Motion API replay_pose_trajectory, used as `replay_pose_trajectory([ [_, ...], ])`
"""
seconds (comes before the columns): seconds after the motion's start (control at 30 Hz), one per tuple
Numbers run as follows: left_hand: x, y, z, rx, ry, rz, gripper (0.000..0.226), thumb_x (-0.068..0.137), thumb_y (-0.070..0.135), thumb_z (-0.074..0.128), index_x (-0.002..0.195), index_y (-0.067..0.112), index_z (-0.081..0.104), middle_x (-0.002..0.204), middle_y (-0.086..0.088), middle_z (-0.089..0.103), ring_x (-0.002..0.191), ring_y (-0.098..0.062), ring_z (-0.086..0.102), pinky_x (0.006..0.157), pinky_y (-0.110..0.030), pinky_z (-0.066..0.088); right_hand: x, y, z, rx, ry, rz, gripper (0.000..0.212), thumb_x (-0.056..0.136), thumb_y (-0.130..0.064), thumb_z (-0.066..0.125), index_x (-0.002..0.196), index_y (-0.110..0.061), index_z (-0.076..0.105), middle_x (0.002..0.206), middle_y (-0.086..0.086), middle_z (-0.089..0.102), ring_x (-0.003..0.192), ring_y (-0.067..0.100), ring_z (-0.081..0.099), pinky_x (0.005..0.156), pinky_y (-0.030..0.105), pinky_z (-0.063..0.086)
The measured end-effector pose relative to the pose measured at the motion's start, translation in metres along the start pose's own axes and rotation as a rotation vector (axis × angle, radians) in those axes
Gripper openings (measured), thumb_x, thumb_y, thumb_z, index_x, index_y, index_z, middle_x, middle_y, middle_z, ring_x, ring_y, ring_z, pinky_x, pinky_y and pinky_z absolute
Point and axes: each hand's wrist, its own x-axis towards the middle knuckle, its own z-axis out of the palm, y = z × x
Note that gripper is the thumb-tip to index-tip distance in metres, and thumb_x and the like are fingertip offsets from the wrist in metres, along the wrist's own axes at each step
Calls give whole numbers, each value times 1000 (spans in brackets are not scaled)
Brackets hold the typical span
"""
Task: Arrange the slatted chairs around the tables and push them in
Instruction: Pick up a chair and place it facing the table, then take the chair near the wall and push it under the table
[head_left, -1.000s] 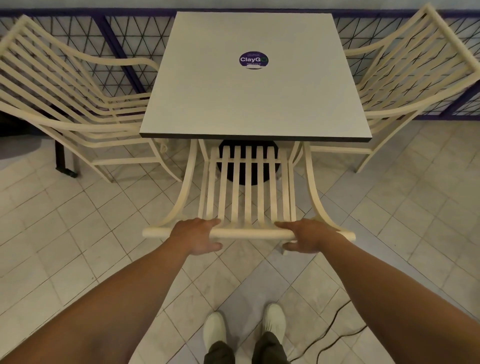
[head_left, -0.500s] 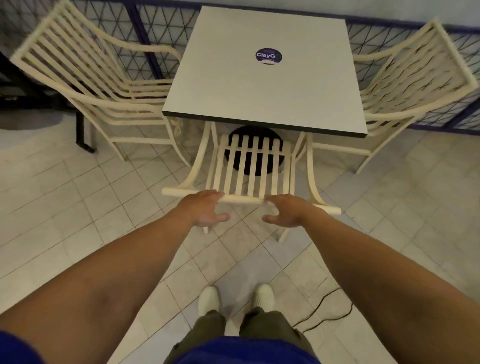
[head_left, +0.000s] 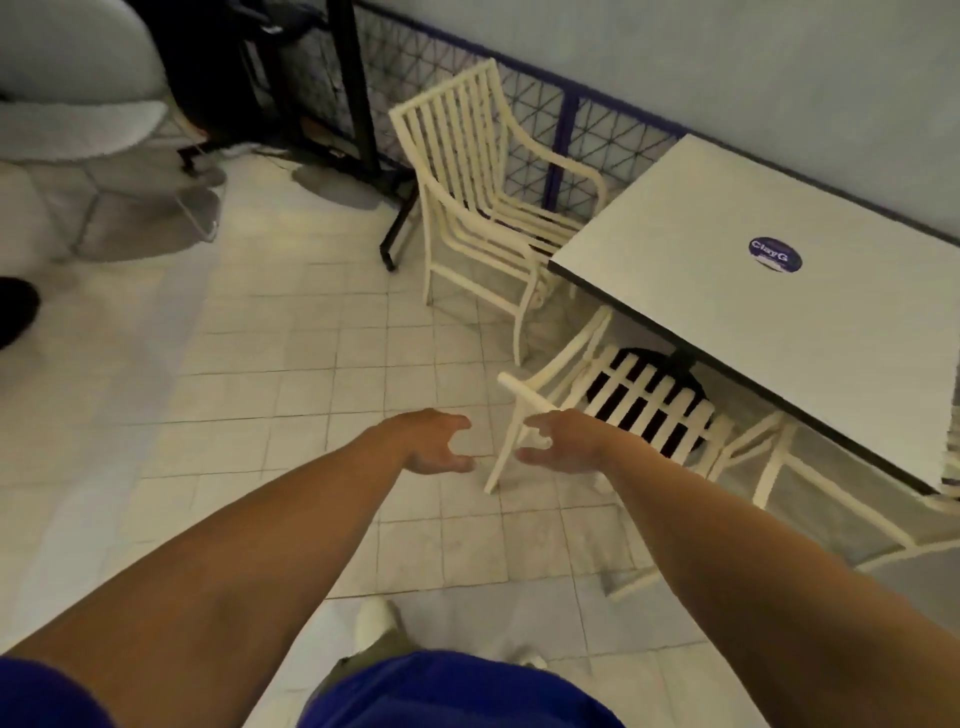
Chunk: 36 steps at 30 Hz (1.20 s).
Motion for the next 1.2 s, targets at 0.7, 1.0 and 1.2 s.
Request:
replay_pose_trajectory([
  [0.7,-148,-309,-2,-404,230,-444,79,87,68,58,154,33,33,155,-2,42,136,-22,46,111,-42,39,168,-342,-37,-207,-123,-371,81,90,-64,54,154,-22,29,155,1,38,137,21,41,112,33,33],
  [1.0,-113,-392,-38,-437,206,-473,78,87,69,57,153,34,33,153,-2,44,135,-22,46,110,-42,39,266,-394,-72,-214,-173,-398,80,90,-62,54,154,-22,29,154,4,39,137,22,41,110,34,34],
  [1.2,-49,-469,-107,-420,168,-502,80,86,70,56,153,35,32,155,-1,42,136,-22,46,111,-42,38,374,-411,-122,-173,-168,-388,80,90,-64,52,154,-25,28,155,3,38,140,23,37,111,37,33],
])
